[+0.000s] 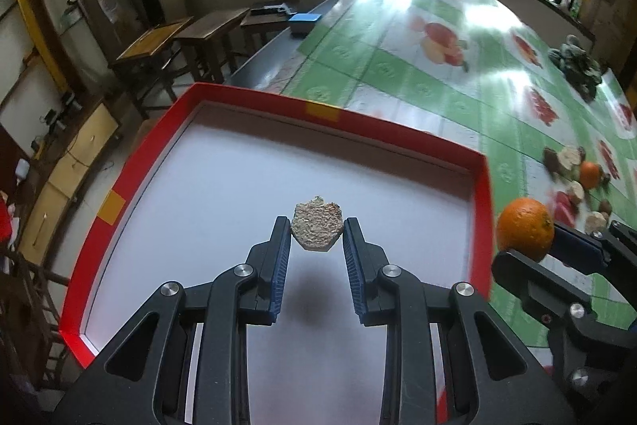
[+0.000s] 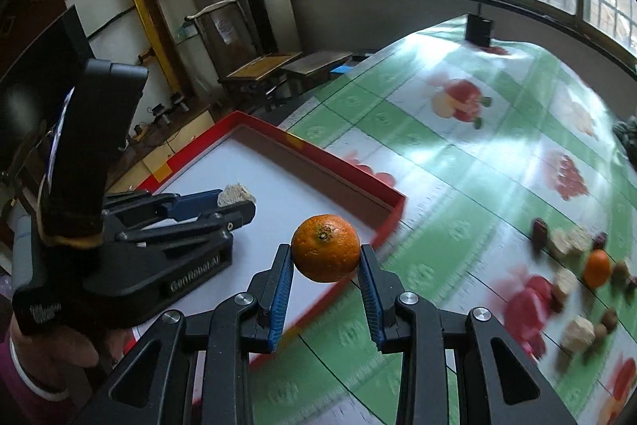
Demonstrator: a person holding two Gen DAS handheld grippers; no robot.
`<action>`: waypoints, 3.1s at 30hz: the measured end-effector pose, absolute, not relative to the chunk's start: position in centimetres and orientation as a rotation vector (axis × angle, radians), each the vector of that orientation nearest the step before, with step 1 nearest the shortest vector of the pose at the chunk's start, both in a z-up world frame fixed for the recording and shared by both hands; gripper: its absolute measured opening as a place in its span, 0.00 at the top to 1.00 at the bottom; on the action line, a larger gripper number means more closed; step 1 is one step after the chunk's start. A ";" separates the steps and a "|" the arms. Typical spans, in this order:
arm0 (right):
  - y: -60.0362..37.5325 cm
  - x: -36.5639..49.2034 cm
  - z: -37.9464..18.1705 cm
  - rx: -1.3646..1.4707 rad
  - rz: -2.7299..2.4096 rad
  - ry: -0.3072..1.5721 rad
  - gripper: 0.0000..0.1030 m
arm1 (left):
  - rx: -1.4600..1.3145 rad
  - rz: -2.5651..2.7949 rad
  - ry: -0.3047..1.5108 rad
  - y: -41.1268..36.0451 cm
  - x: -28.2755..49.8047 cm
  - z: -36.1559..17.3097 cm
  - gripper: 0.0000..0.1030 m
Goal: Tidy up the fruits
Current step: 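Carry the rice cake with the left gripper while the right gripper carries the orange to the tray, then open the left gripper over the tray while the right gripper releases the orange there, then move both grippers back over the foods on the table, then grasp the white block with the left gripper while the right gripper grasps a brown kiwi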
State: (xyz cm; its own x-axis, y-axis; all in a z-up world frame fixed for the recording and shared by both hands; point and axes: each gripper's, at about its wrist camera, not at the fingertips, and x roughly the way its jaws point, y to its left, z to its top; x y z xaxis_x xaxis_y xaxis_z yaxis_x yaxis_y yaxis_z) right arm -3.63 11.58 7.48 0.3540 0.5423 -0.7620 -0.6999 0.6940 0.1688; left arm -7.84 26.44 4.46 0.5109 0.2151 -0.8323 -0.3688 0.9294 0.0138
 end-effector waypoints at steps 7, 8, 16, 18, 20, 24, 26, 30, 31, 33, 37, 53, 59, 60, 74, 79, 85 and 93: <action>15.1 -2.4 5.4 -0.269 0.816 0.926 0.69 | -0.197 0.397 0.993 28.5 -7.4 3.7 0.75; 15.3 -2.2 5.0 -0.275 0.815 0.933 0.69 | -0.204 0.406 0.996 28.8 -7.3 3.5 0.75; 17.4 -1.9 2.8 -0.360 0.810 0.958 0.69 | -0.239 0.452 1.026 30.1 -7.0 2.9 0.74; 17.8 -2.0 2.3 -0.381 0.813 0.961 0.69 | -0.246 0.451 1.027 30.3 -7.0 2.7 0.73; 17.9 -2.3 2.2 -0.395 0.805 0.945 0.67 | -0.238 0.460 1.024 30.3 -7.0 2.7 0.69; 17.6 -2.2 2.4 -0.366 0.819 0.959 0.62 | -0.261 0.445 1.015 30.3 -7.1 2.9 0.49; 17.0 -2.4 3.2 -0.340 0.834 0.945 0.59 | -0.267 0.445 1.001 30.2 -7.4 3.3 0.44; 15.0 -3.2 5.3 -0.316 0.807 0.876 0.57 | -0.253 0.444 0.982 29.6 -7.6 4.3 0.44; 14.4 -3.3 5.7 -0.304 0.799 0.865 0.57 | -0.250 0.443 0.971 29.2 -7.7 4.7 0.44; 12.8 -3.6 6.8 -0.278 0.768 0.839 0.56 | -0.245 0.440 0.948 28.6 -8.0 5.5 0.44; 9.2 -3.9 8.2 -0.258 0.664 0.799 0.52 | -0.249 0.405 0.910 26.8 -8.3 7.2 0.44; -6.7 -3.2 7.9 -0.182 0.295 0.821 0.52 | -0.161 0.146 0.926 13.8 -5.1 9.0 0.44; -11.4 -2.6 7.0 -0.117 0.238 0.850 0.52 | -0.121 0.096 0.951 10.0 -4.0 8.4 0.44; -11.9 -2.5 6.9 -0.110 0.233 0.852 0.51 | -0.115 0.092 0.954 9.5 -3.8 8.3 0.44; -16.1 -1.5 5.8 -0.070 0.199 0.872 0.51 | -0.101 0.018 1.015 5.8 -1.7 6.5 0.44; -18.2 -1.1 5.5 -0.043 0.182 0.884 0.51 | -0.080 -0.043 1.049 4.1 -0.8 5.3 0.44; -19.3 -0.8 5.2 -0.008 0.190 0.897 0.51 | -0.029 -0.126 1.087 1.3 0.4 3.6 0.44; -18.7 -0.3 4.3 -0.016 0.224 0.912 0.51 | -0.069 -0.112 1.058 0.3 2.7 2.3 0.44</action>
